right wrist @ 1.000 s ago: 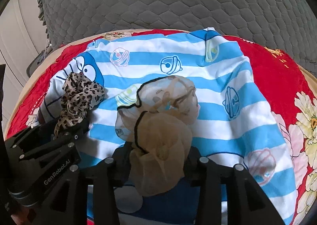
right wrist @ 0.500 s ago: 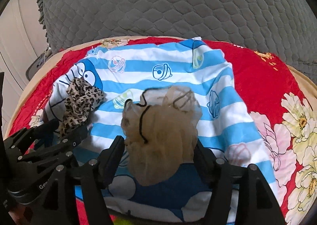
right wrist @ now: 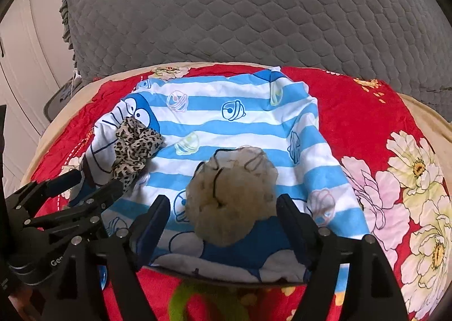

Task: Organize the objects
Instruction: 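Open the left tool releasing the scrunchie while the right tool releases the sponge, then raise both open tools away from the tray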

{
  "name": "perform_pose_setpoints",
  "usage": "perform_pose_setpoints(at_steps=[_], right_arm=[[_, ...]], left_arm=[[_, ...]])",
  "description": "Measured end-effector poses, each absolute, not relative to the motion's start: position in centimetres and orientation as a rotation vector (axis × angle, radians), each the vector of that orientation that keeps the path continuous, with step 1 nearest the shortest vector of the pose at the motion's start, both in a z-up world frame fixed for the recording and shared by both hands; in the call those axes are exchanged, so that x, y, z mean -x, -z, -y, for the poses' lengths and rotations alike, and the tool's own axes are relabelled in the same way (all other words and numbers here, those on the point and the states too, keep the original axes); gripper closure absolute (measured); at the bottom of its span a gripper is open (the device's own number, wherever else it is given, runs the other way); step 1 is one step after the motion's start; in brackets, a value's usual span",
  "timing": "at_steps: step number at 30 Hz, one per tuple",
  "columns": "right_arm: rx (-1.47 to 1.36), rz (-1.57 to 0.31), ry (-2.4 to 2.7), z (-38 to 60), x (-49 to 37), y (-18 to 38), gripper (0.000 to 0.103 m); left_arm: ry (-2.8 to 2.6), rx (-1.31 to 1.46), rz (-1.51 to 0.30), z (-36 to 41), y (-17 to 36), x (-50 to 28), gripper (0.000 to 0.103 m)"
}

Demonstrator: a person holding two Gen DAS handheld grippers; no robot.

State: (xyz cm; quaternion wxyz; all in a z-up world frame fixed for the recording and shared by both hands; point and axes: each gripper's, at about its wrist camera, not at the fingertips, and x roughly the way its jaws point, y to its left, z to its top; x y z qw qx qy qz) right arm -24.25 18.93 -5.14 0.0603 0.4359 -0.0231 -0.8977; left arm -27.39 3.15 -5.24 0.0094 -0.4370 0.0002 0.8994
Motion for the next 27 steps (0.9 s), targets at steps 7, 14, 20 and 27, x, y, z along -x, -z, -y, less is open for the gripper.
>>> perform_pose_setpoints(at_steps=[7,14,20,27], right_arm=[[-1.294,0.08,2.724,-18.8,22.7,4.3,0.021],[-1.282,0.096,2.715,-18.6,20.9,3.4,0.021],[-1.274,0.096,2.723,-18.8,19.0,2.7,0.021],[-1.275,0.116,2.723,-19.4,17.4,2.3,0.019]], left_arm=[[-2.82,1.326,-0.027,-3.2,4.0,25.7,0.028],[-2.799,1.333,-0.002,-3.1,3.5,24.2,0.028],[-2.795,1.326,0.0,-3.1,3.1,22.5,0.028],[-2.798,1.309,-0.022,-3.0,2.4,20.7,0.027]])
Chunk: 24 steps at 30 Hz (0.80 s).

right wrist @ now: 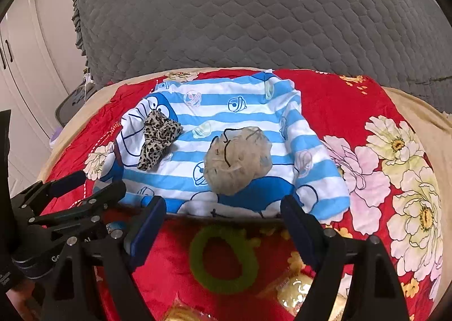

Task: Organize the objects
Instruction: 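Raise both open tools away from the tray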

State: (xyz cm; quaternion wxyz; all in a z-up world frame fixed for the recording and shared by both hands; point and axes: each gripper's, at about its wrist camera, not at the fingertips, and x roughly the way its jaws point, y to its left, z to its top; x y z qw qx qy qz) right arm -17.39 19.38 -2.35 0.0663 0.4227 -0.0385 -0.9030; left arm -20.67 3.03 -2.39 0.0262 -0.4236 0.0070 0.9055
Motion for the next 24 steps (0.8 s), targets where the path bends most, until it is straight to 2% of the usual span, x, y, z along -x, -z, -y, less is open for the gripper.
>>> perform_pose_setpoints(at_steps=[24], right_arm=[[-1.24,0.152,2.739,-19.4,13.2,1.0,0.016]], left_arm=[[-2.787,1.298,-0.049,-2.0,0.5,16.7,0.021]])
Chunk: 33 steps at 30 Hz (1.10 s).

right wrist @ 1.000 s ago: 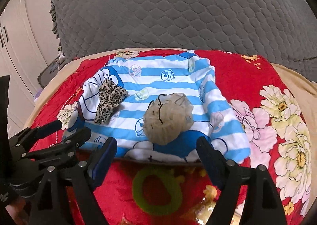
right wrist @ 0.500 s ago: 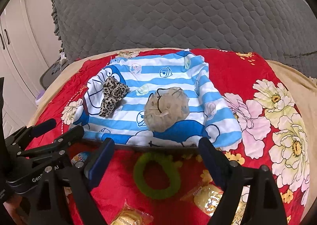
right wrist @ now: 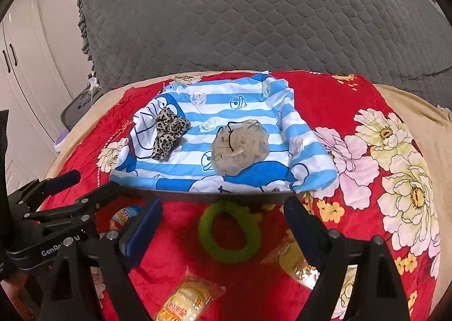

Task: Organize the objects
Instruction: 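Raise both open tools away from the tray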

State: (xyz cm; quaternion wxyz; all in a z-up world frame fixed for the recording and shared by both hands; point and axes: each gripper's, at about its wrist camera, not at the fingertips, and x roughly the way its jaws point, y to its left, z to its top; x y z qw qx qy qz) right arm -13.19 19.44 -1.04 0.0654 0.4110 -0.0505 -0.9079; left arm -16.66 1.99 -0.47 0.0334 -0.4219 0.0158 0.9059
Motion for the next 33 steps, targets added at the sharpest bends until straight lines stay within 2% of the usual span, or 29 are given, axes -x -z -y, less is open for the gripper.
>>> perform_pose_setpoints(at_steps=[33], right_arm=[[-1.237,0.176,2.753,-20.6,6.9,0.4,0.01]], left_arm=[[-2.772,1.335,-0.078,-1.5,-0.2,10.3,0.013]])
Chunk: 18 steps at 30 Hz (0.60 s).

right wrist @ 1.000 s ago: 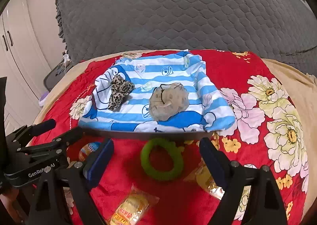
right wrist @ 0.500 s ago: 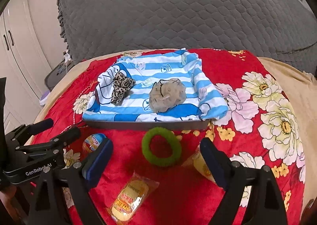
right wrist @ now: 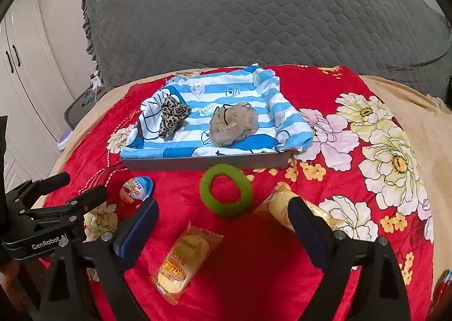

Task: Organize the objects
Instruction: 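Raise both open tools away from the tray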

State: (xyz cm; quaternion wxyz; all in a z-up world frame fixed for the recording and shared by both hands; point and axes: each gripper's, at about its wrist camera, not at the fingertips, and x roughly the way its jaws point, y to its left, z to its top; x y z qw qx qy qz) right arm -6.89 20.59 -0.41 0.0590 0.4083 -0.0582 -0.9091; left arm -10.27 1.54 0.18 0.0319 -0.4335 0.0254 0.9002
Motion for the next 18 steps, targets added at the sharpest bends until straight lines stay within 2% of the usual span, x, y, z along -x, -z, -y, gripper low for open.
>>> perform_pose_setpoints(at_steps=[18], right_arm=[[-1.235,0.144,2.761,-21.6,3.7,-0.4,0.007]], left_arm=[[-2.784,1.336,-0.062,-1.3,-0.6,7.1,0.013]])
